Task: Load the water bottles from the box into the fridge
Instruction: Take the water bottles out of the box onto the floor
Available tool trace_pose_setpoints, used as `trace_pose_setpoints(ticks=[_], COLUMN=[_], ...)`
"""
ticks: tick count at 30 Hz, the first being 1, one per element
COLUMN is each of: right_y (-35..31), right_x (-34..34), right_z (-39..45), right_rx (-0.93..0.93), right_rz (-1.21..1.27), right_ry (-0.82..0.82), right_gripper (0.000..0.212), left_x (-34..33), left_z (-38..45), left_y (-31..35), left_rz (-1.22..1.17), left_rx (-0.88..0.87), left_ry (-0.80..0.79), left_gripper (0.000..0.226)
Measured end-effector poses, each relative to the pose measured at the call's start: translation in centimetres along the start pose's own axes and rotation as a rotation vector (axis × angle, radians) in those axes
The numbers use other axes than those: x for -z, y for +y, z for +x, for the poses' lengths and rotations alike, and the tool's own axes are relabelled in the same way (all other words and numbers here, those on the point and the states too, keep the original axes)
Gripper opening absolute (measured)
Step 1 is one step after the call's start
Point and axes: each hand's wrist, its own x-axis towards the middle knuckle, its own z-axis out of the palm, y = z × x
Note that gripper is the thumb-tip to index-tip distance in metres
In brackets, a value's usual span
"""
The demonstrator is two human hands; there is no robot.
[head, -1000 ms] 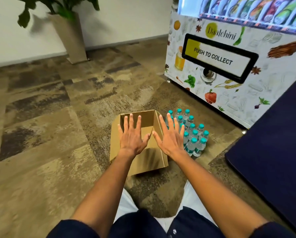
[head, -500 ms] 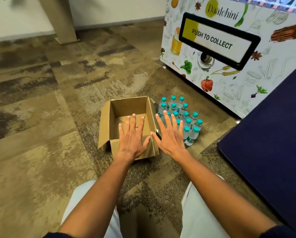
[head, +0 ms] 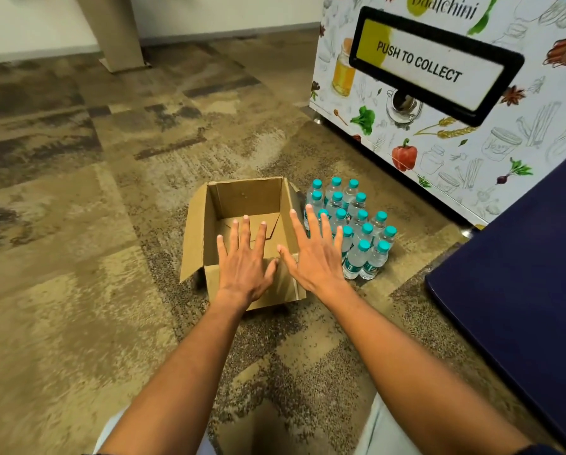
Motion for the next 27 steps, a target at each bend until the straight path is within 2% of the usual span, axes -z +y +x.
trace_pose_setpoints(ticks=[7, 12, 17, 27], right_y=[-0.9, -1.9, -3.3, -4.7], right_x=[-0.7, 2.4, 9.0, 28.6], right_z=[0.8, 0.2, -0.9, -4.3], right_rx=[-0.02, -0.05, -0.056, -0.059], right_rz=[0.042, 0.063, 0.113, 0.079], right_ry=[-0.035, -0.097, -0.157, -0.247], right_gripper=[0.077, 0.079, 0.082, 0.081], left_x=[0.1, 3.4, 10.4, 30.3], left_z=[1.0, 0.3, -1.5, -4.8], left_y=[-0.4, -0.6, 0.0, 2.4], left_rz=[-0.018, -0.014, -0.019, 0.0], left_rx=[0.018, 0.005, -0.004, -0.02], left_ry=[-0.003, -0.085, -0.158, -0.255], left_gripper=[0.077, 0.079, 0.08, 0.084])
